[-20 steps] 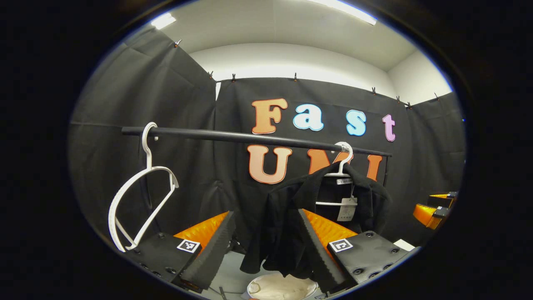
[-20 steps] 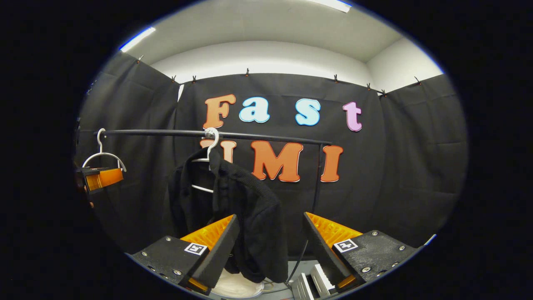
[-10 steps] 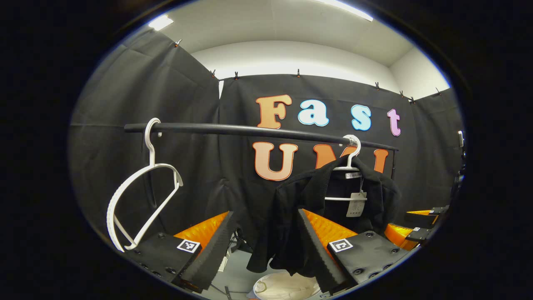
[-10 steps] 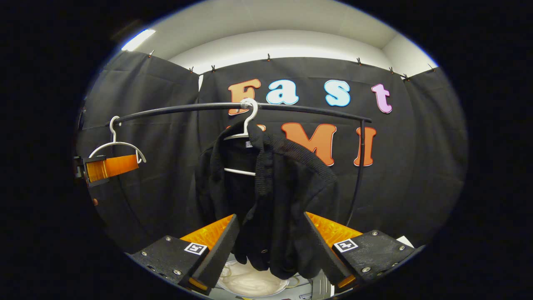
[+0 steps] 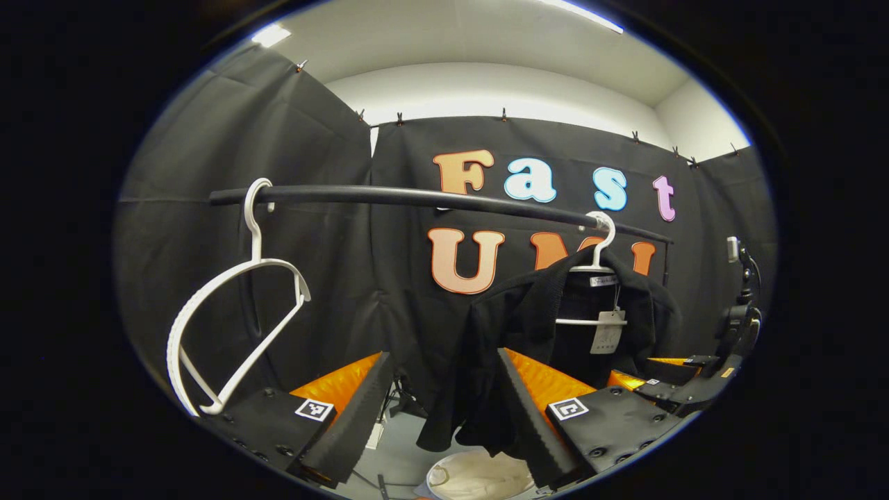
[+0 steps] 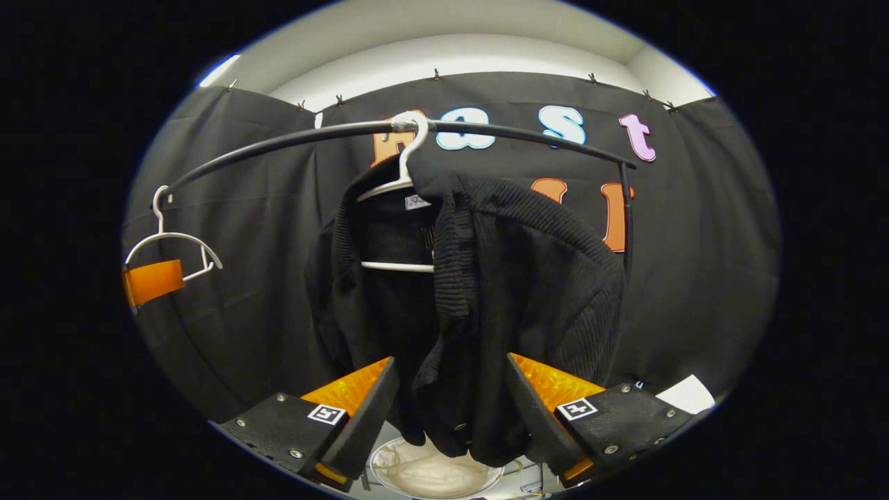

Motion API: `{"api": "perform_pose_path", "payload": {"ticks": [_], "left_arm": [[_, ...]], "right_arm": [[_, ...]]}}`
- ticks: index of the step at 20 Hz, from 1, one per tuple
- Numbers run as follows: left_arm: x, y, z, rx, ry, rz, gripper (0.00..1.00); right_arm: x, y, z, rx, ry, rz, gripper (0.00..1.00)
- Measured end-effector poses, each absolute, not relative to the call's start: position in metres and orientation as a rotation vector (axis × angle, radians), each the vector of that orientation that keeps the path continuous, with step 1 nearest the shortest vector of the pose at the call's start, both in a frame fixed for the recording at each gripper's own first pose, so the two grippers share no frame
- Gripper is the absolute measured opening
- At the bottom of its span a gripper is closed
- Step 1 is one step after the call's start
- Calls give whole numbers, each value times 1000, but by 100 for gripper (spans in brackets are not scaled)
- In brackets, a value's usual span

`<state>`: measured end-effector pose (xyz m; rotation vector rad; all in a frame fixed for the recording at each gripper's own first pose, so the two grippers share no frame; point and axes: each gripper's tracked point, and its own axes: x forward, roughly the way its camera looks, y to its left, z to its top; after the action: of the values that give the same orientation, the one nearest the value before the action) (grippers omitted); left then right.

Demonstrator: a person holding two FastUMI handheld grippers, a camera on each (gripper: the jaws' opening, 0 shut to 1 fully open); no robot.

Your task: Grasp the clothes on the hanger with both hands and then place them into the laundry hamper below.

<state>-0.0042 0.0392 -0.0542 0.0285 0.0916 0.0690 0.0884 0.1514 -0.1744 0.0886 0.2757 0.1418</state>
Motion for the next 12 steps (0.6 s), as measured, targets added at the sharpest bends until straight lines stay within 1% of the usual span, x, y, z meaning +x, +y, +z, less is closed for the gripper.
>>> {"api": "perform_pose_path", "payload": {"ticks": [1,2,5,6,7,8,9,10,12], "left_arm": [[-2,39,-57,35,96,71,96],[-1,39,-57,40,96,71,93],[5,35,-58,41,74,59,93],[9,34,-59,44,68,57,96],[13,32,-64,47,68,54,96],[17,28,-68,49,74,45,93],[21,22,-73,52,78,34,93],[26,17,-79,54,85,23,100],[36,6,-91,53,104,4,100]], "right_arm": [[97,149,-180,87,286,129,95],[106,148,-185,84,287,115,95],[126,140,-197,70,290,68,95],[130,138,-199,69,291,57,95],[135,135,-201,64,292,46,95],[141,132,-204,57,292,36,95],[144,130,-203,51,291,30,95],[149,129,-205,47,290,31,95],[153,129,-206,45,293,43,95]]}}
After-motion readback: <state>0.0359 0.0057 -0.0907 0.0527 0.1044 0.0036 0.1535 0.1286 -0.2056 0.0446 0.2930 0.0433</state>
